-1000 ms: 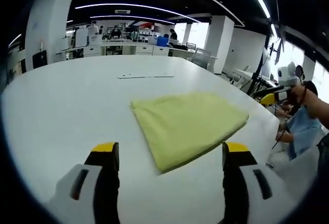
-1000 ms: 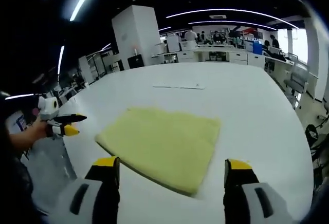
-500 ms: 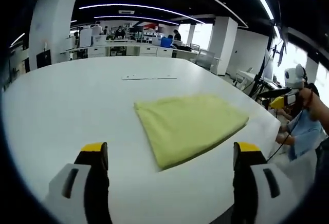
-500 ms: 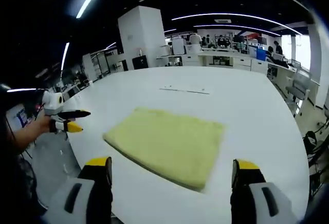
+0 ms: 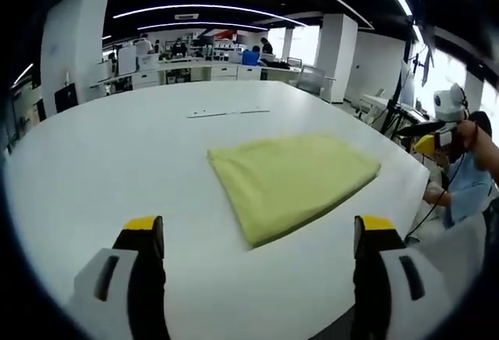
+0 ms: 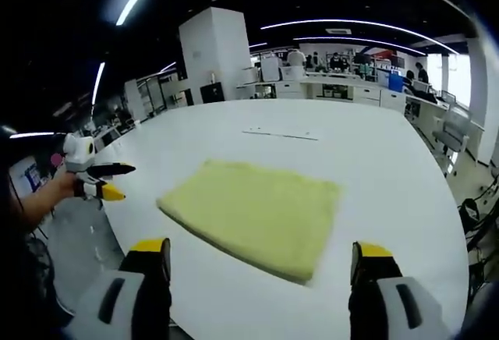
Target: Fold the garment on the visible template until the final outline fits inside the template.
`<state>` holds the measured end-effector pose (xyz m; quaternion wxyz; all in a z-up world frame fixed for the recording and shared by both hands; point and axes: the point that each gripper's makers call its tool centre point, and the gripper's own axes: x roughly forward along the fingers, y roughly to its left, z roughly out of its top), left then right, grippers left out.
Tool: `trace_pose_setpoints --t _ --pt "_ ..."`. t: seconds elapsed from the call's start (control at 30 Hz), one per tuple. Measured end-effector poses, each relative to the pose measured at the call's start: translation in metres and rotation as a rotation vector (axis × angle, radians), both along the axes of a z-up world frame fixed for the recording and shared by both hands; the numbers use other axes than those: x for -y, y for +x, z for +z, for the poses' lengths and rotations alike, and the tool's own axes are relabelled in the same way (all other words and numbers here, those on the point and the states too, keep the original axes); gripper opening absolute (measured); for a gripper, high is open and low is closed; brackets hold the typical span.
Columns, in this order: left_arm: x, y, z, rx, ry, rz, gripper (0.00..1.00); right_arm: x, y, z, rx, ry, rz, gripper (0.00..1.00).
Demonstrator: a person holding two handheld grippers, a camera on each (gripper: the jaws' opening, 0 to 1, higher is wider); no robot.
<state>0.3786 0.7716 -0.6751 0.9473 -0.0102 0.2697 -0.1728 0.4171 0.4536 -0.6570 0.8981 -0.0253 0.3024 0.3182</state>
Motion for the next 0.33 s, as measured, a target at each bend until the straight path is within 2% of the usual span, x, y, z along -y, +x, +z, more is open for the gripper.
trace_pose_setpoints --t 0.13,0.33 --pt "-0.0007 -0.0044 -0.0002 -0.007 0.012 -0.014 0.99 0.0019 -0.0018 -0.0005 -0.002 -0.001 -0.005 0.96" --pt "-0.0062 -0.0076 0.0002 -0.013 0.015 0.004 0.99 0.0005 -0.0058 -0.0001 -0.005 -0.008 0.002 0.93"
